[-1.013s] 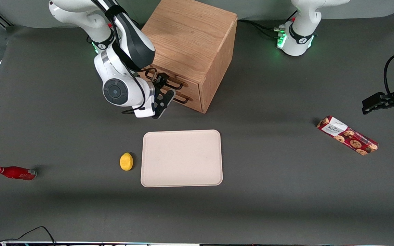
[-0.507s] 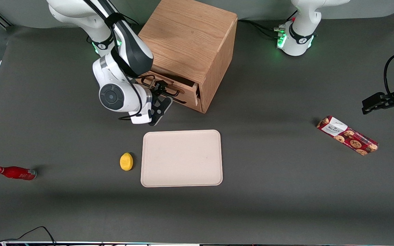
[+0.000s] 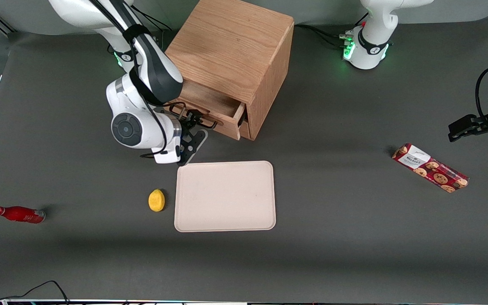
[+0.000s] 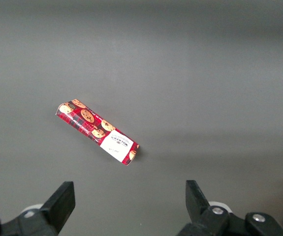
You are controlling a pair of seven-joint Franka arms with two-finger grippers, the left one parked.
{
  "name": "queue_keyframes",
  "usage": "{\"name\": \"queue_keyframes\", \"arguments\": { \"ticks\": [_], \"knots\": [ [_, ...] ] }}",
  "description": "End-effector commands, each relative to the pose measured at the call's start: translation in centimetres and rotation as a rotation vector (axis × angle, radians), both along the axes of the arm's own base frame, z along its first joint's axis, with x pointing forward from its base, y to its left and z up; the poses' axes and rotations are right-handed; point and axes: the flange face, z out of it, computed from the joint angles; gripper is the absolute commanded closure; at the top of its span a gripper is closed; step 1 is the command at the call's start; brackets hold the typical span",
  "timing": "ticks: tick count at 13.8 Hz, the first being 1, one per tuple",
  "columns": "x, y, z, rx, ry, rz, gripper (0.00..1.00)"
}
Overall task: Open upper drawer
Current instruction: 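Pull the upper drawer outward by its handle with the right gripper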
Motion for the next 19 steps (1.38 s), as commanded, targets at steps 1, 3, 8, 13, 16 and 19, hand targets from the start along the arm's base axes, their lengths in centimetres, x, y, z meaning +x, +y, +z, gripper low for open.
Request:
{"name": "queue_keyframes", "arguments": {
  "ticks": [1, 3, 8, 13, 16, 19],
  "knots": [
    [1.7, -0.9, -0.1, 0.013, -0.023, 0.034, 0.0],
    [2.2, -1.7, -0.4, 0.018, -0.022, 0.037, 0.0],
    [3.7, -2.9, -0.6, 0.029, -0.035, 0.036, 0.0],
    [6.5, -4.8, -0.6, 0.044, -0.069, 0.041, 0.0],
    [7.9, -5.8, -1.0, 0.049, -0.079, 0.026, 0.0],
    [8.9, -5.9, -1.5, 0.057, -0.087, 0.038, 0.0]
  ]
}}
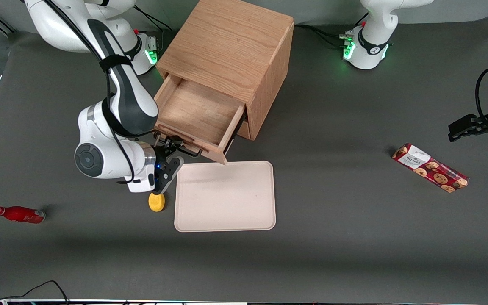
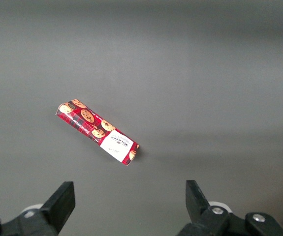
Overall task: Open upper drawer
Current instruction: 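Pull the upper drawer outward by its handle with the right gripper, then keep pulling the drawer handle further out with the right gripper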
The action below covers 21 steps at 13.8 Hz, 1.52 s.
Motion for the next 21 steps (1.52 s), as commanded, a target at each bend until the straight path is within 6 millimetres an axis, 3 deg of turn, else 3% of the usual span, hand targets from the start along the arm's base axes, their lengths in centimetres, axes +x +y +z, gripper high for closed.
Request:
{"name": "queue_keyframes", "arguments": {
  "ticks": [1, 9, 21],
  "knots": [
    [2.0, -0.6, -1.3, 0.002, -0.012, 0.027, 0.0],
    [4.3, -3.0, -1.5, 0.016, -0.038, 0.017, 0.0],
    [5.9, -5.4, -2.3, 0.042, -0.062, 0.063, 0.0]
  ]
}}
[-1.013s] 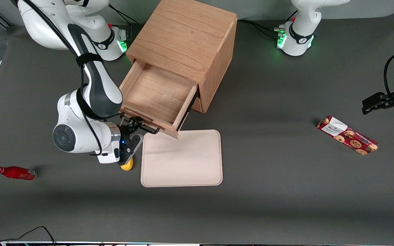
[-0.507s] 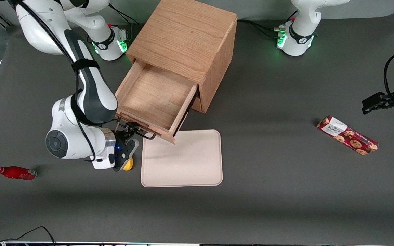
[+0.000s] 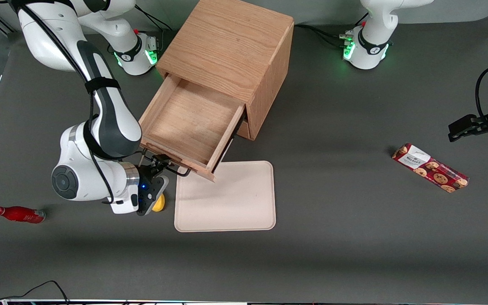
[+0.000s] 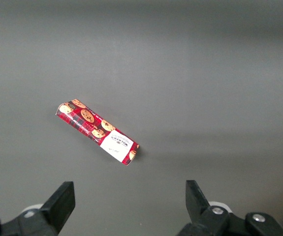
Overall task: Open upper drawer
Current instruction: 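Keep pulling the drawer handle further out with the right gripper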
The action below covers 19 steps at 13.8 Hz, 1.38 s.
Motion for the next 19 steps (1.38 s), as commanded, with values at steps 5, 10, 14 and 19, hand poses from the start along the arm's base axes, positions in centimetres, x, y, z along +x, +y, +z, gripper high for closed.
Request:
{"name": "queue_keyframes", "arguments": {
  "ticks": [5, 10, 14, 19],
  "knots": [
    [1.5, -2.6, -1.5, 0.004, -0.019, 0.035, 0.0],
    [1.5, -2.4, 0.8, 0.012, -0.038, 0.023, 0.0],
    [0.9, -2.3, 3.3, 0.023, -0.04, 0.025, 0.0],
    [0.3, -2.2, 6.0, 0.033, -0.059, 0.034, 0.0]
  ]
}}
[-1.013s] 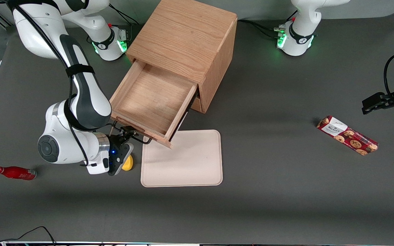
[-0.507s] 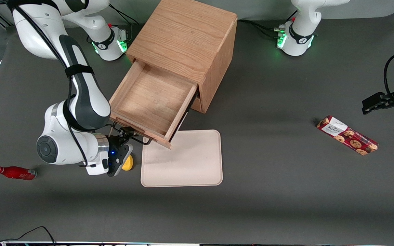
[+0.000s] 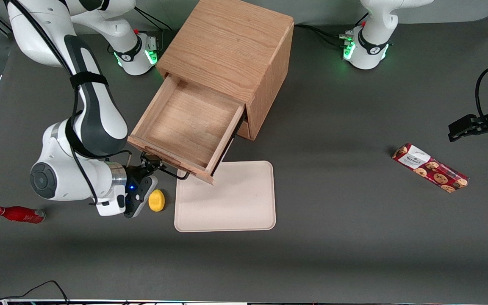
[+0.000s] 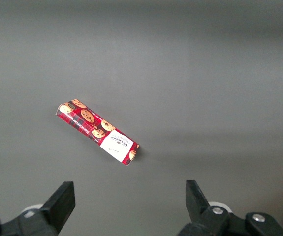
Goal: Open upper drawer
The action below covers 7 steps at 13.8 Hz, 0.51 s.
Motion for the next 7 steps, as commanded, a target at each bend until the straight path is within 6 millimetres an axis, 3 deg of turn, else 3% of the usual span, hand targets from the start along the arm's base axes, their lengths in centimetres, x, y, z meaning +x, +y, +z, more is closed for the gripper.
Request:
{"name": "queue_keyframes", "arguments": {
  "ticks": [1, 5, 7],
  "knots": [
    [-0.9, -0.3, 4.1, 0.012, -0.025, 0.036, 0.0],
    [-2.6, -1.0, 11.9, 0.01, -0.128, 0.067, 0.0],
    [-3.0, -2.5, 14.3, -0.057, -0.206, 0.156, 0.0]
  ]
}}
